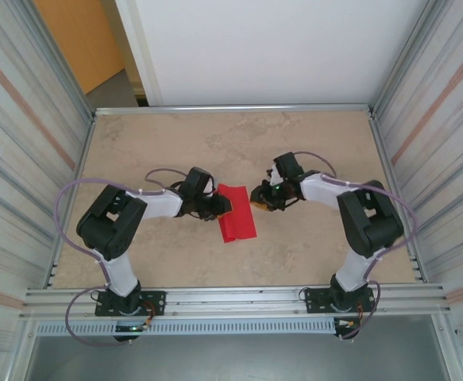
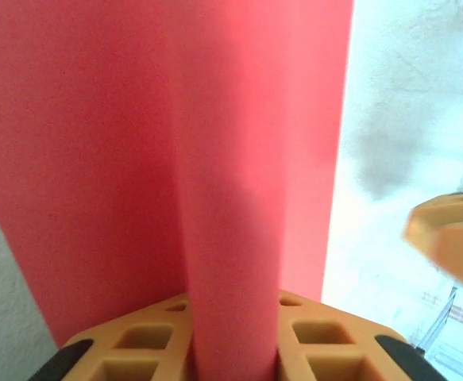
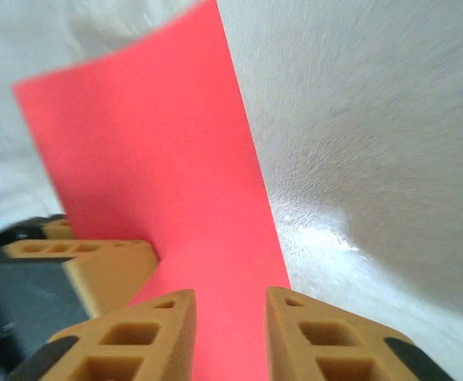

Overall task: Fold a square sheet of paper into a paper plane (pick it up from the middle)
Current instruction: First fold in half a square sheet of paper at the center of the table.

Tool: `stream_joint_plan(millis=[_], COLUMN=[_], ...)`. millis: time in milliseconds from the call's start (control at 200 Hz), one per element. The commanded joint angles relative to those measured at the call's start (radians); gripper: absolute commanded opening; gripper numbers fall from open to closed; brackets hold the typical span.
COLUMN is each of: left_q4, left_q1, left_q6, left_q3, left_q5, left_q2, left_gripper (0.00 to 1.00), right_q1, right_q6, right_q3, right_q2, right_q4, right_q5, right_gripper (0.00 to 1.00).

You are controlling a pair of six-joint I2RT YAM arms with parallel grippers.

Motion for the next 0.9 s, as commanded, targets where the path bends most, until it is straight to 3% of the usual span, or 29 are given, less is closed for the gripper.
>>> stream_joint_plan(millis=[0, 195, 396, 601, 897], left_q4=[-0.014, 0.078, 0.127, 0.155, 0.135], left_q1=[0.030, 0.089, 0.110, 0.120, 0.133], left_q6=[0.078, 0.041, -0.006, -0.034, -0.033], left_q3=[0.042, 0.069, 0.118, 0.130, 0.119], left_q5=[0.058, 0.263, 0.398, 0.426, 0.413], left_q2=[-0.092, -0.182, -0.233, -0.237, -0.212], left_gripper=[0.24, 0.23, 0.23, 0.22, 0.22], right_q1=[-0.052, -0.112, -0.104, -0.074, -0.081], right_q6=[-0.009, -0.049, 0.027, 0.058, 0.086], right_q3=[-0.028, -0.064, -0.065, -0.040, -0.043], right_q2=[-0.116, -0.220, -0.248, -0.242, -0.268], right_q4=[0.048, 0.108, 0.237, 0.296, 0.337], right_q5=[-0.032, -0.134, -0.257, -0.320, -0.361], right_gripper=[0.39, 0.63, 0.72, 0.68, 0.45])
